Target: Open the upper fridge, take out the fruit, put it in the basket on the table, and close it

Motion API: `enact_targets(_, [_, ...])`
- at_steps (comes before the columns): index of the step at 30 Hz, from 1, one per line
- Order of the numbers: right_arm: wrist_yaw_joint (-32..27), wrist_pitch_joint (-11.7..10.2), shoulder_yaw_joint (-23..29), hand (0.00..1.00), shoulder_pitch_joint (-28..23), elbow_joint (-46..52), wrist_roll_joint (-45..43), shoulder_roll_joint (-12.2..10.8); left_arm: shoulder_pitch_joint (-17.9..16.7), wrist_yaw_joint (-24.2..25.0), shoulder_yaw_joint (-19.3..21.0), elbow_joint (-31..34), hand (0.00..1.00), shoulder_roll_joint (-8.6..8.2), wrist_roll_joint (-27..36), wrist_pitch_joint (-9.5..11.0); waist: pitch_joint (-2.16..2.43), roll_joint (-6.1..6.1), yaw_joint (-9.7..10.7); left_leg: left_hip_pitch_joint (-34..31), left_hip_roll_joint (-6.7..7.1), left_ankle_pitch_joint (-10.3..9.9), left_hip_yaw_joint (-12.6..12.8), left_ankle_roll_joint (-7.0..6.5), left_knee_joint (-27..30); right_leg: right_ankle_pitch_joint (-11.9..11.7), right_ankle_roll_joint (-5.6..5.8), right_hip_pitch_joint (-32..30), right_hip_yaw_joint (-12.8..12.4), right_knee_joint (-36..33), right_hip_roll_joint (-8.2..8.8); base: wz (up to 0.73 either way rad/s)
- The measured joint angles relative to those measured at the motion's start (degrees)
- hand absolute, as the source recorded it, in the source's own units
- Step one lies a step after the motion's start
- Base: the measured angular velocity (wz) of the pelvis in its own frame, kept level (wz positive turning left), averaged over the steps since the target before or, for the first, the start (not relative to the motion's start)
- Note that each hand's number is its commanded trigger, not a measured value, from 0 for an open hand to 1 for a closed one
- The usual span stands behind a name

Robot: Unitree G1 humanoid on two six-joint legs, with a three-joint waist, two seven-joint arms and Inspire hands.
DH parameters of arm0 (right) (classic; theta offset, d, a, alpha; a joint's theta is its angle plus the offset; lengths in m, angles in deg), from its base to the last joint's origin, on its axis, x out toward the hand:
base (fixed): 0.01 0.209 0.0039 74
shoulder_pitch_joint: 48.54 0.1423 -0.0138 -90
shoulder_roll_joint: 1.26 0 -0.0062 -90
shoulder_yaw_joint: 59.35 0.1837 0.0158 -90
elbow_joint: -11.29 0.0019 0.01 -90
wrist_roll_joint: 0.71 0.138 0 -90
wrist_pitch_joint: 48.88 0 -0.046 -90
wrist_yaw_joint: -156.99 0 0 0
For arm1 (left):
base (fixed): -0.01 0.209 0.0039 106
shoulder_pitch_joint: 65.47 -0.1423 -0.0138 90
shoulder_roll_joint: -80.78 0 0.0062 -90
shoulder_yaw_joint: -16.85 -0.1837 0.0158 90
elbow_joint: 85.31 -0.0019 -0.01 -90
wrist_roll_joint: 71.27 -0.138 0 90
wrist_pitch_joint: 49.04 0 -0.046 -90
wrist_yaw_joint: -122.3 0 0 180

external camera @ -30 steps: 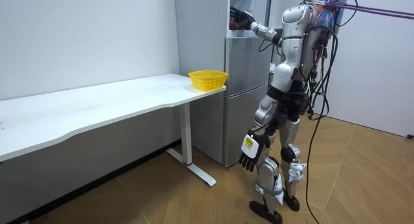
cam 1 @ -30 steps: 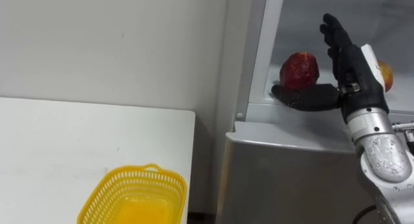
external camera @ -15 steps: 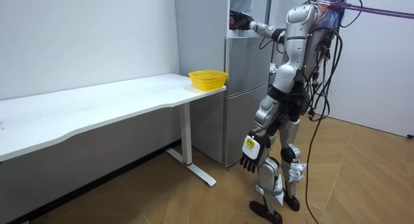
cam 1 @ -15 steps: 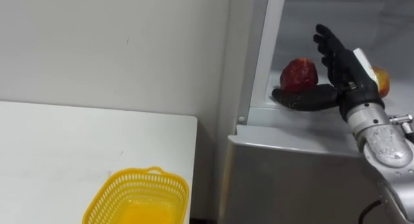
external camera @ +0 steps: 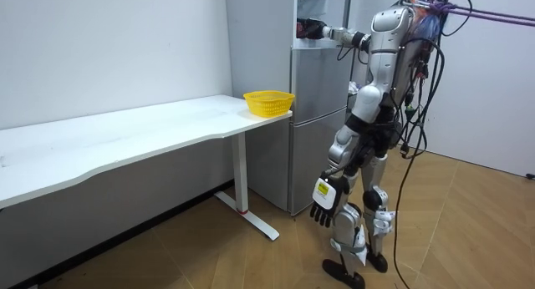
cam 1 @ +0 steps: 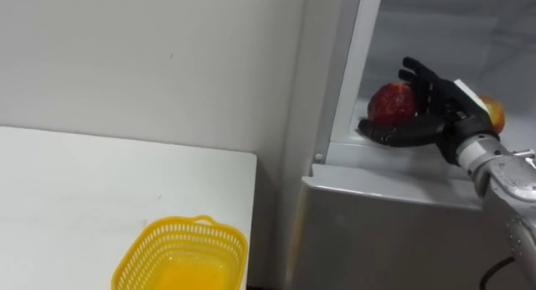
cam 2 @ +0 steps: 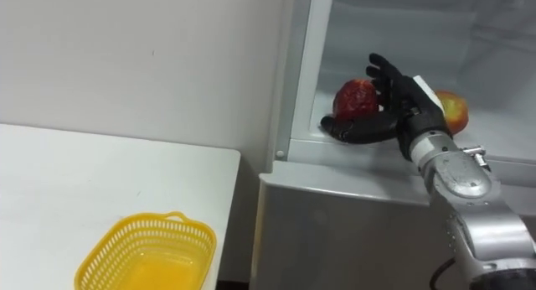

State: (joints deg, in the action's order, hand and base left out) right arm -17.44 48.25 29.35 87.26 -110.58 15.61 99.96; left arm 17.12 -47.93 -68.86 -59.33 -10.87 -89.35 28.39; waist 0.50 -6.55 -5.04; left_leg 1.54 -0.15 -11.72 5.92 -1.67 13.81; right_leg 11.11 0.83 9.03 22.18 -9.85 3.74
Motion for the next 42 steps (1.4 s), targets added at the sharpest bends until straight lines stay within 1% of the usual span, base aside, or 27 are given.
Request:
enact_targets(6, [4.1, 0.1, -1.3, 0.00, 2.4, -3.8, 0.8, 1.3, 0.1, -0.3, -0.1, 0.3, 0.00, 0.02, 0.0, -1.1, 0.09, 0.20, 0.0, 0.0, -0.01, 0.0, 0.0, 0.00, 0.1, 0.0, -0.01, 0.1, -0.1, 0.0, -0.04, 0.00])
enact_targets(7, [4.5, 0.1, -1.4, 0.14, 2.7, -4.2, 1.2, 1.4, 0.1, -0.3, -0.1, 0.3, 0.00, 0.02, 0.0, -1.2, 0.09, 0.21, 0.0, 0.0, -0.01, 0.0, 0.0, 0.00, 0.1, 0.0, -0.01, 0.1, -0.1, 0.0, -0.04, 0.00])
enact_targets(8, [5.1, 0.3, -1.4, 0.31, 2.9, -4.8, 1.5, 1.6, 0.1, -0.5, -0.1, 0.5, 0.00, 0.02, 0.1, -1.3, 0.10, 0.22, 0.0, 0.1, -0.01, 0.0, -0.1, 0.00, 0.2, 0.0, -0.01, 0.1, -0.1, 0.0, -0.04, 0.00])
enact_targets(9, [5.5, 0.3, -1.4, 0.74, 3.0, -5.2, 1.7, 1.7, 0.1, -0.6, -0.1, 0.6, 0.00, 0.02, 0.3, -1.3, 0.11, 0.24, 0.0, 0.1, -0.01, 0.0, -0.1, 0.00, 0.2, 0.0, -0.01, 0.1, -0.1, 0.0, -0.04, 0.00])
enact_targets(10, [5.7, 0.3, -1.4, 0.91, 3.2, -5.5, 1.7, 1.7, 0.1, -0.7, -0.1, 0.6, 0.00, 0.02, 0.4, -1.4, 0.11, 0.25, 0.0, 0.1, -0.01, 0.0, -0.1, -0.01, 0.2, 0.0, -0.01, 0.1, -0.2, 0.0, -0.04, 0.00])
enact_targets(11, [6.0, 0.5, -1.4, 1.00, 3.6, -6.0, 1.7, 1.7, 0.1, -0.8, -0.1, 0.8, 0.00, 0.02, 0.5, -1.5, 0.11, 0.30, 0.0, 0.1, 0.00, 0.0, -0.1, -0.02, 0.2, 0.0, -0.02, 0.1, -0.2, 0.0, -0.05, 0.00])
enact_targets(14, [6.5, 0.4, -1.5, 1.00, 3.8, -6.6, 1.7, 1.7, 0.1, -0.9, -0.2, 1.6, 0.00, 0.02, 0.5, -2.1, 0.11, 0.30, 0.0, 0.2, -0.01, 0.0, -0.1, -0.01, 0.2, 0.0, -0.02, 0.2, -0.2, 0.0, -0.05, 0.00])
enact_targets(21, [7.5, 0.5, -2.0, 1.00, 4.6, -7.7, 2.2, 1.8, 0.4, -0.9, -0.2, 1.8, 0.00, 0.02, 0.5, -2.3, 0.08, 0.19, -0.1, 0.2, -0.02, 0.0, -0.1, -0.01, 0.2, 0.0, -0.03, 0.2, -0.4, 0.0, -0.09, 0.00])
enact_targets(27, [5.5, 0.4, -1.8, 1.00, 4.6, -7.9, 5.3, 1.8, 0.5, -0.9, -0.2, 1.8, 0.00, 0.02, 0.5, -2.4, 0.06, 0.12, -0.4, 0.2, -0.03, 0.0, 0.0, -0.01, 0.0, 0.0, -0.03, 0.1, -0.8, 0.0, -0.15, 0.00])
enact_targets(34, [5.0, 0.7, -1.9, 1.00, 4.6, -7.2, 6.4, 1.8, 0.5, -1.3, -1.0, 2.2, 0.00, 0.00, 0.5, -2.5, 0.05, 0.14, -0.3, 0.0, -0.06, 0.0, 0.0, 0.00, -0.1, 0.0, -0.03, -0.2, -0.8, 0.0, -0.18, 0.00])
enact_targets(36, [4.4, 1.9, -1.9, 1.00, 4.6, -5.9, 8.2, 1.9, 0.2, -1.4, -1.0, 2.2, 0.00, 0.00, 0.4, -2.6, 0.10, 0.28, -0.2, -0.1, -0.06, 0.0, 0.0, 0.00, -0.1, 0.0, -0.03, -0.3, -0.7, 0.0, -0.17, 0.00])
enact_targets(37, [4.3, 2.0, -1.9, 1.00, 4.6, -5.7, 8.7, 1.9, 0.2, -1.4, -1.0, 2.3, 0.00, 0.00, 0.4, -2.7, 0.11, 0.34, -0.2, -0.1, -0.06, 0.0, 0.0, 0.00, -0.1, 0.0, -0.03, -0.3, -0.7, 0.0, -0.17, 0.00])
enact_targets(39, [3.8, 2.6, -2.0, 1.00, 4.6, -4.1, 10.9, 1.9, 0.2, -1.7, -1.0, 2.7, 0.00, -0.01, 0.5, -3.1, 0.31, 0.61, -0.1, -0.3, -0.07, 0.0, 0.0, 0.01, -0.1, 0.0, -0.03, -0.4, -0.6, 0.0, -0.15, 0.00])
enact_targets(40, [3.9, 2.7, -2.0, 1.00, 4.6, -3.9, 11.4, 1.8, 0.2, -1.9, -1.0, 2.8, 0.00, -0.02, 0.5, -3.1, 0.34, 0.67, -0.1, -0.3, -0.07, 0.0, 0.0, 0.01, -0.1, 0.0, -0.02, -0.4, -0.5, 0.0, -0.13, 0.00])
enact_targets(42, [3.7, 3.0, -2.0, 1.00, 4.6, -3.0, 11.3, 1.6, 0.1, -2.1, -1.0, 3.7, 0.00, -0.12, 0.5, -3.1, 0.54, 0.95, -0.2, -0.4, -0.06, 0.0, 0.2, 0.01, -0.1, 0.0, -0.02, -0.6, -0.6, 0.0, -0.06, 0.00])
